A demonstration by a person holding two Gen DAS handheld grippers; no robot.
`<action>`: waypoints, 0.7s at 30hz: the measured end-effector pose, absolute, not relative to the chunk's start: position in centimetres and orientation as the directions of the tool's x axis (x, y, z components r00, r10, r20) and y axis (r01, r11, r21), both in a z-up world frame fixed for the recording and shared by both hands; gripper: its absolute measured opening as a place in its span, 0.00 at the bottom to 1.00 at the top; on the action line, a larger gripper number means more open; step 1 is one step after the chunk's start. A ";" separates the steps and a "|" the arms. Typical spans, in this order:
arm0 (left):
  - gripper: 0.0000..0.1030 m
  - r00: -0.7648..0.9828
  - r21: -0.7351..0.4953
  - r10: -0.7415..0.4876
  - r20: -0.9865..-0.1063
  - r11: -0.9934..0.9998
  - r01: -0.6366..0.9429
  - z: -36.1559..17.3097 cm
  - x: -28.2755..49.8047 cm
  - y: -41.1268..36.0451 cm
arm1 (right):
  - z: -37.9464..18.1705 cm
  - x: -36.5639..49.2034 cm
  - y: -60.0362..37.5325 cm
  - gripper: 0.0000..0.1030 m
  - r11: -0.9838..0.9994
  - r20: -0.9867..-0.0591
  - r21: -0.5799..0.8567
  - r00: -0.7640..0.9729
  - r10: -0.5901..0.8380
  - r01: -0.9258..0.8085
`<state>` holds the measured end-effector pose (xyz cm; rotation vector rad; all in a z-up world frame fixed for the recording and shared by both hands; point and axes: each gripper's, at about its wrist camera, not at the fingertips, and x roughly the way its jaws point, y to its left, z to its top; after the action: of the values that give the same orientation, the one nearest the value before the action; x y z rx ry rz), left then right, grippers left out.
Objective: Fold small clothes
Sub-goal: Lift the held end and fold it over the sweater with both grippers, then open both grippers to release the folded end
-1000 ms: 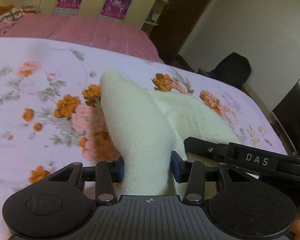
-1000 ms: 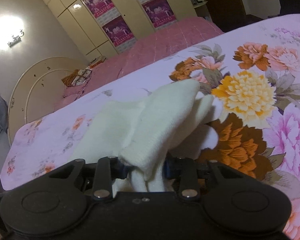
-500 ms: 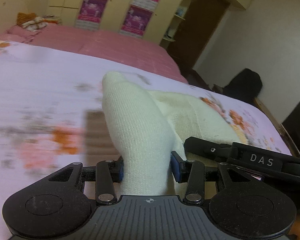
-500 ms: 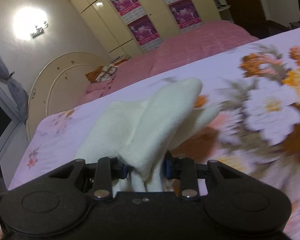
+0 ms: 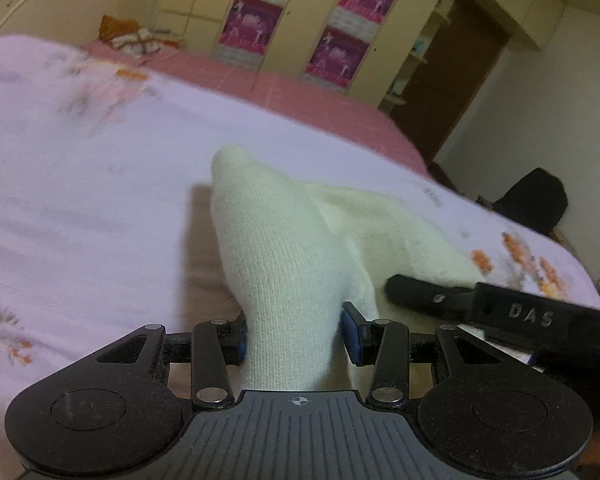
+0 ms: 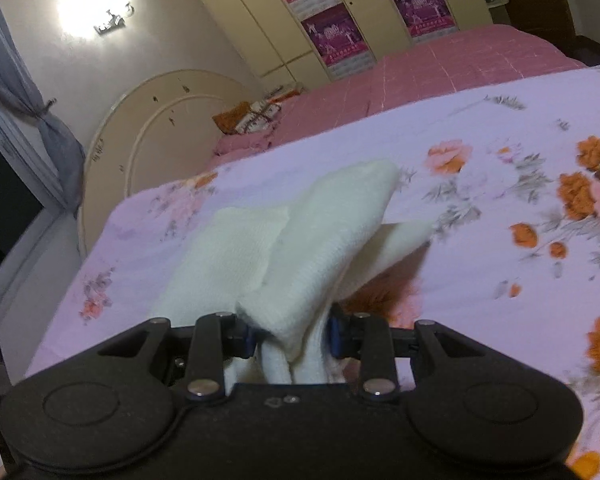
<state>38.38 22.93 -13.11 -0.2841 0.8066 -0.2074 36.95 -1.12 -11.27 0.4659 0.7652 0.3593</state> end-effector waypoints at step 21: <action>0.52 0.723 -0.210 -0.181 -0.666 0.976 0.051 -13.1 45.1 22.1 | -9.4 39.8 1.7 0.31 0.971 -0.632 0.197 0.739 0.233 -0.138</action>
<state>45.10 22.07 -13.06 -0.1817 0.7523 -0.1289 39.83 1.67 -9.43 0.1402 0.7106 0.2046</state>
